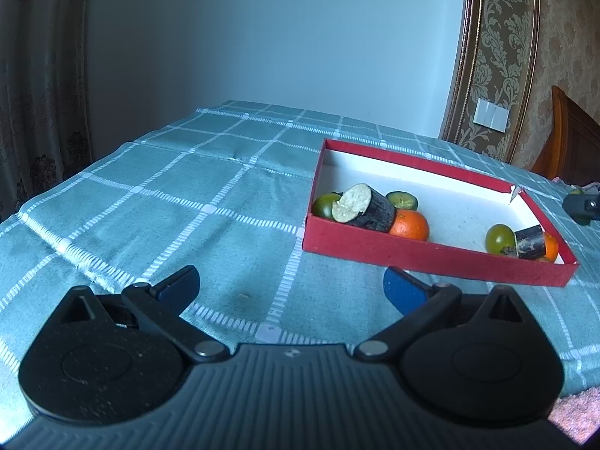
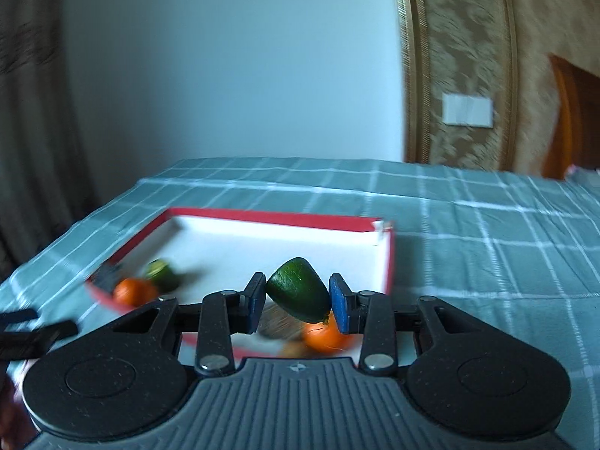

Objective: Organize fruits
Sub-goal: 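Grasp the cut lime half with the right gripper and lift it, then lower the lime half into the red tray and open the right gripper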

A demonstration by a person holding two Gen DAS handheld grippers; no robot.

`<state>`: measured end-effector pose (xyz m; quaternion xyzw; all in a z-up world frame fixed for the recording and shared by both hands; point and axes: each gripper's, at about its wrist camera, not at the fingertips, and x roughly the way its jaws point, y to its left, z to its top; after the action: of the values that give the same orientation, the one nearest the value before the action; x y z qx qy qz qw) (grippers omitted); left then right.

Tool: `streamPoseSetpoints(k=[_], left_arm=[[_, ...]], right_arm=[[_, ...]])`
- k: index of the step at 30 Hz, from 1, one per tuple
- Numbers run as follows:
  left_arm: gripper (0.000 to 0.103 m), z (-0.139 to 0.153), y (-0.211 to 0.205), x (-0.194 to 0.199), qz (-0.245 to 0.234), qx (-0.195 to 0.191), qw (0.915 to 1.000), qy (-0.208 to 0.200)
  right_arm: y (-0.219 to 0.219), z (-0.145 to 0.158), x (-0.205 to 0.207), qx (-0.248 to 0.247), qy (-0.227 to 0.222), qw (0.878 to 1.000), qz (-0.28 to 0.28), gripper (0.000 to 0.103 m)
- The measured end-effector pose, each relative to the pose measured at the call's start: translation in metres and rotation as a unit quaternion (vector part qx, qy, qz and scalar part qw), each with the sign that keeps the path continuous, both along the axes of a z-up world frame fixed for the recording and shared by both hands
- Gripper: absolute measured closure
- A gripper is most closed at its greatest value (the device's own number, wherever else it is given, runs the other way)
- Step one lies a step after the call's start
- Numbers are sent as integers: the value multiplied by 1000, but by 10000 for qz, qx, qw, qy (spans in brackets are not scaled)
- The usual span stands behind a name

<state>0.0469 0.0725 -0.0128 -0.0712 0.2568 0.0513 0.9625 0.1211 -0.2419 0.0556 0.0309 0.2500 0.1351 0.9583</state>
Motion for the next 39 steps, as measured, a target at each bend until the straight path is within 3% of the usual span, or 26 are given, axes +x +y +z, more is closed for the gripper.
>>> streamPoseSetpoints(k=[4,11,17,19,23,27,33,39], left_arm=[[0,0,0,1,-18,2,10000,31],[0,-1,-1,3,-29,-12,10000,82],[0,-1,-1,4,-31,-12,9999,103],[0,-1,-1,4,-28,-11,9999,102],[0,-2,0,5,-10,-22,9999,113],[0,-2,0,4,11,-30,9999,110],[0,-1,1,3,27,-45,9999,87],[0,0,2,1,-11,-68,10000,58]], right_arm=[[-16,-5,34,271,397,9987,-140,67],[-13,-24,63,67,633,9977,-216,67],[-5,-39,70,-164,801,9964,-215,66],[-7,-41,70,-81,812,9964,-227,60],[-11,-38,65,77,816,9963,-265,58],[-17,-22,39,104,436,9980,-443,54],[-34,-6,-42,251,-361,9970,-638,33],[-43,-38,-90,583,-256,9953,-726,32]])
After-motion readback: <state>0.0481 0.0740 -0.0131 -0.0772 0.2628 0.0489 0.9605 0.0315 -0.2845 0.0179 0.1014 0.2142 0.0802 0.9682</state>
